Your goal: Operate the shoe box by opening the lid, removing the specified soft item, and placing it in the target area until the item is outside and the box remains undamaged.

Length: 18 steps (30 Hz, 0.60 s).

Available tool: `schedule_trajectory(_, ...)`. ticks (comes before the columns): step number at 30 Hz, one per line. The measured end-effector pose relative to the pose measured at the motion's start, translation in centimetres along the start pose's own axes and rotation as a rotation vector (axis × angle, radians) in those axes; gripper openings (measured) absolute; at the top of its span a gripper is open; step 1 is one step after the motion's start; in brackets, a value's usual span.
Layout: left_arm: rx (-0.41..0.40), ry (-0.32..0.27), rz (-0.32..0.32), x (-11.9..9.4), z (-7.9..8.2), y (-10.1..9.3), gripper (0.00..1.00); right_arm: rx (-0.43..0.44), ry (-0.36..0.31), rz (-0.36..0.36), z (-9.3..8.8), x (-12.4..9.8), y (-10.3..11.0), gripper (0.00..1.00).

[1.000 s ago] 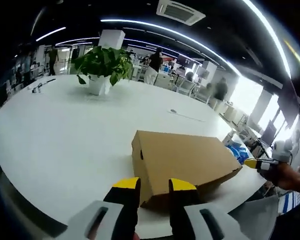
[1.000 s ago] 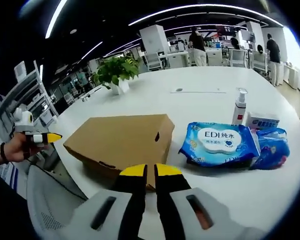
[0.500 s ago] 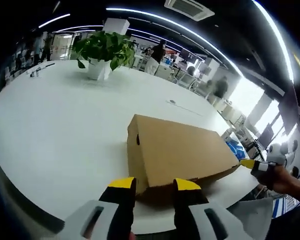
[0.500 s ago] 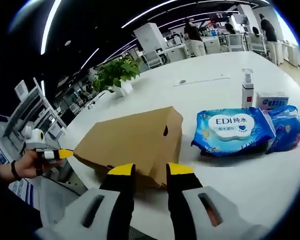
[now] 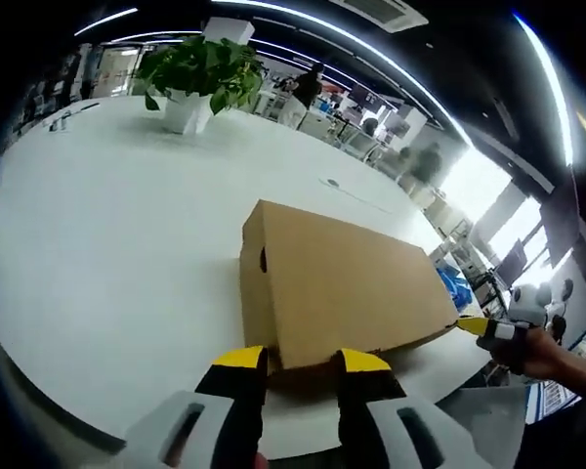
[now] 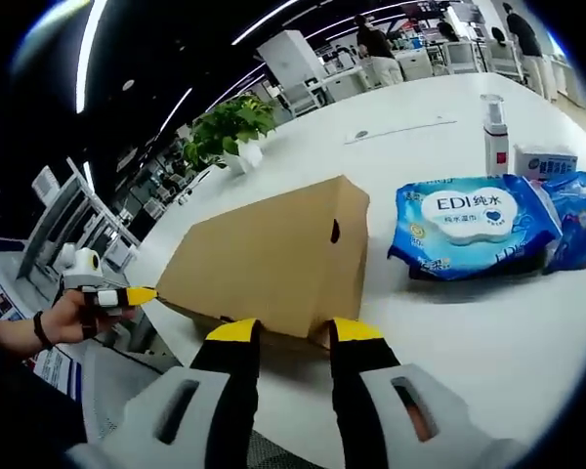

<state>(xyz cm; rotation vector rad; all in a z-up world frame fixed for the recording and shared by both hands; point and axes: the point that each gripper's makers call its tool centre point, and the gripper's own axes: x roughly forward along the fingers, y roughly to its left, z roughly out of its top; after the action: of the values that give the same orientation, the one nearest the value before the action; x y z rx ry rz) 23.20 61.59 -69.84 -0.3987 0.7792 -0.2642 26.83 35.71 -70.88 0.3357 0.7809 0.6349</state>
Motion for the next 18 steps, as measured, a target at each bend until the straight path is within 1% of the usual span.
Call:
schedule_trajectory(5, 0.004, -0.003, -0.001, 1.0, 0.9, -0.1, 0.28, -0.003, -0.008, -0.013, 0.9, 0.5, -0.5, 0.26)
schedule_trajectory(8, 0.003, -0.007, -0.005, 1.8, 1.7, -0.1, 0.28, 0.009, -0.013, -0.035, 1.8, 1.2, -1.1, 0.27)
schedule_trajectory(9, 0.004, -0.01, -0.005, 2.2, 2.1, -0.1, 0.28, 0.024, -0.009, -0.041, 2.1, 1.4, -1.3, 0.27)
schedule_trajectory(11, -0.001, -0.02, -0.012, 3.0, 2.8, 0.0, 0.28, 0.02, -0.012, -0.047, 2.7, 1.7, -1.6, 0.27)
schedule_trajectory(13, -0.032, -0.03, -0.019, 3.8, 3.4, 0.0, 0.29, 0.025, -0.014, -0.054, 3.4, 2.0, -2.1, 0.27)
schedule_trajectory(18, -0.017, -0.035, -0.018, 5.5, 5.1, -0.2, 0.29, 0.037, -0.022, -0.074, 4.8, 2.8, -3.2, 0.27)
